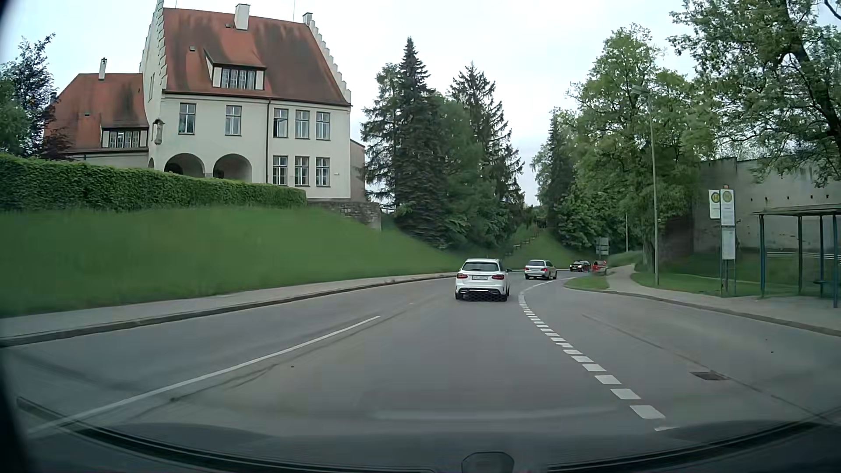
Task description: Follow the waypoints while adhering to traffic rules and regulations
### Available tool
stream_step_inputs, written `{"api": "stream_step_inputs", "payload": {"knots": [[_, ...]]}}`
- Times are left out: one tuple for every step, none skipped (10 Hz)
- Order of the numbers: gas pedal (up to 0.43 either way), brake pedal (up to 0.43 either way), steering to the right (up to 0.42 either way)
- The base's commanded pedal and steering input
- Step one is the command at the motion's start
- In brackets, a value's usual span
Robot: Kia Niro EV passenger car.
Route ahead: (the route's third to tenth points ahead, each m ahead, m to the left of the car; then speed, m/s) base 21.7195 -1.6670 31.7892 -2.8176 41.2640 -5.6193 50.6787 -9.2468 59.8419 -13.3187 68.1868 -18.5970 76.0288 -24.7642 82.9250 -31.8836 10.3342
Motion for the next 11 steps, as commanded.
{"api": "stream_step_inputs", "payload": {"knots": [[0.067, 0.000, 0.016], [0.067, 0.000, 0.016], [0.067, 0.000, 0.018], [0.079, 0.000, 0.021], [0.079, 0.000, 0.023], [0.079, 0.000, 0.025], [0.079, 0.000, 0.026], [0.067, 0.000, 0.027], [0.067, 0.000, 0.026], [0.059, 0.000, 0.026], [0.047, 0.000, 0.026]]}}
